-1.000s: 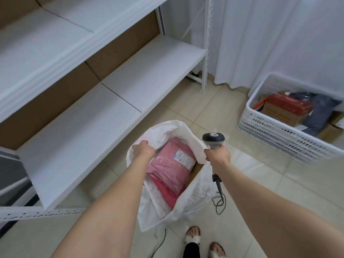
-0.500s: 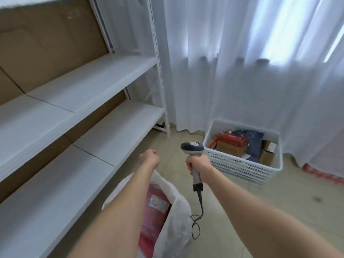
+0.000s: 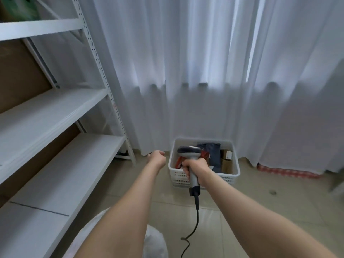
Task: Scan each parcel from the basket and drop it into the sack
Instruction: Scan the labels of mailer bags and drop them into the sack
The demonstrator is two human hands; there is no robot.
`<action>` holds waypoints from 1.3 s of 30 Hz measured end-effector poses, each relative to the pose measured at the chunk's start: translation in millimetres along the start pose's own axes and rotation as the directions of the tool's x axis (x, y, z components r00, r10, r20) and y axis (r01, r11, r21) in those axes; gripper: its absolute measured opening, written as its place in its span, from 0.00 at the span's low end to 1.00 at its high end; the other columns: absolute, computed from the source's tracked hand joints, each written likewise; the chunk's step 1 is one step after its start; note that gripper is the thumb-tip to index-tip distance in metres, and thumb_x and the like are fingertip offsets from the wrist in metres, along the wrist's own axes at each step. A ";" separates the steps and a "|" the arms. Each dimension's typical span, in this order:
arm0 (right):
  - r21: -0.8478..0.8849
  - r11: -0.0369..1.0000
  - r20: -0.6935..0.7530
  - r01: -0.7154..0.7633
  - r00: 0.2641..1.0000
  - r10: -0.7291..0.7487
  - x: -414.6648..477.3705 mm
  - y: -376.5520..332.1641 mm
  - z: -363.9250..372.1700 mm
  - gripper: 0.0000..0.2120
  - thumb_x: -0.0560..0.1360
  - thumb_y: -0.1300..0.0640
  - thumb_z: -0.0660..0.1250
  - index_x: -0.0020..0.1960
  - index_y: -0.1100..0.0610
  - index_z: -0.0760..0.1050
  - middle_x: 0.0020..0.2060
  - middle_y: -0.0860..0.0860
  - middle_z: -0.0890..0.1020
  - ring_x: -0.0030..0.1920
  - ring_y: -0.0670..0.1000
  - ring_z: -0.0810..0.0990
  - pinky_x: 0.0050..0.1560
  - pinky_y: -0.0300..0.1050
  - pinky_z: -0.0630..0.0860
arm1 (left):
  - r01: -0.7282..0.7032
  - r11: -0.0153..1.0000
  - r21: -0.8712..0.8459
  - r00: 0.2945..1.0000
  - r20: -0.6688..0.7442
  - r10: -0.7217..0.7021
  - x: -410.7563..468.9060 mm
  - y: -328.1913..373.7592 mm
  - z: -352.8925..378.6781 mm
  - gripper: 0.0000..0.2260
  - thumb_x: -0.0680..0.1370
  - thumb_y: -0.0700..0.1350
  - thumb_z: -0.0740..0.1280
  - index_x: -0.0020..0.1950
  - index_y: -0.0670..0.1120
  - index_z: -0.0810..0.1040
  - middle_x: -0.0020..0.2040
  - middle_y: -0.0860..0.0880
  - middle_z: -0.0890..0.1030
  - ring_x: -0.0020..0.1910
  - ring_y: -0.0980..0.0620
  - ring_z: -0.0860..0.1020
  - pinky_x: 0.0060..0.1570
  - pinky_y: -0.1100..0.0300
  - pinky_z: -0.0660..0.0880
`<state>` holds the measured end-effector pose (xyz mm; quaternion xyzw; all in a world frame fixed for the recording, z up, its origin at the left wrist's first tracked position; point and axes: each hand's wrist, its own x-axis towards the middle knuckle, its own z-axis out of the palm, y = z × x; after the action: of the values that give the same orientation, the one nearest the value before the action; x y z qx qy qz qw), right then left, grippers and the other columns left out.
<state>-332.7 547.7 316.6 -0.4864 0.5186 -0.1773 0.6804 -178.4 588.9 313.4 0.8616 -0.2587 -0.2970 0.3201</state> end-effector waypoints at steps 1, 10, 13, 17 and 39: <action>-0.013 1.000 0.000 0.000 1.000 0.000 7.5 -2.8 -11.4 0.03 0.66 0.65 0.67 0.37 0.63 0.73 0.24 0.56 0.75 0.22 0.53 0.72 0.37 0.48 0.74 | -0.012 1.000 0.002 1.000 0.011 0.012 5.1 10.3 10.1 0.14 0.77 0.38 0.62 0.60 0.47 0.78 0.68 0.41 0.71 0.62 0.43 0.73 0.67 0.53 0.69; 0.133 0.990 -0.034 -0.045 0.998 0.050 107.0 -44.3 -134.4 0.08 0.75 0.65 0.67 0.38 0.64 0.74 0.23 0.55 0.75 0.24 0.52 0.71 0.30 0.44 0.71 | -0.010 0.997 0.077 0.997 0.074 0.004 82.1 117.7 125.2 0.16 0.78 0.37 0.62 0.64 0.47 0.76 0.67 0.41 0.70 0.63 0.43 0.72 0.67 0.50 0.68; 0.197 0.977 -0.061 -0.082 0.994 0.096 145.5 -58.8 -177.4 0.06 0.75 0.65 0.68 0.39 0.63 0.75 0.24 0.54 0.76 0.25 0.51 0.73 0.30 0.43 0.72 | -0.009 0.999 0.054 0.996 0.084 0.005 103.9 150.5 165.6 0.15 0.77 0.37 0.61 0.62 0.47 0.77 0.65 0.41 0.72 0.62 0.43 0.74 0.65 0.50 0.71; 0.283 0.951 -0.106 -0.124 0.981 0.160 197.3 -71.2 -220.1 0.04 0.75 0.64 0.67 0.41 0.62 0.75 0.27 0.54 0.77 0.27 0.49 0.74 0.31 0.43 0.73 | 0.026 0.998 0.062 0.995 0.091 -0.032 135.7 175.8 204.7 0.15 0.77 0.37 0.61 0.61 0.47 0.78 0.65 0.42 0.72 0.60 0.43 0.75 0.63 0.52 0.73; 0.314 0.867 -0.221 -0.387 0.858 0.464 616.1 -59.2 -275.2 0.04 0.75 0.62 0.68 0.44 0.63 0.75 0.28 0.55 0.78 0.27 0.50 0.75 0.30 0.44 0.73 | 0.154 0.931 0.331 0.930 0.270 -0.250 500.3 177.6 405.9 0.16 0.78 0.40 0.62 0.66 0.48 0.74 0.69 0.44 0.70 0.64 0.45 0.73 0.63 0.55 0.71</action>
<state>-312.9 -70.8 41.3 -0.2345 0.6799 -0.1563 0.6770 -153.7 -8.1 14.3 0.8658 -0.2567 -0.4161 0.1068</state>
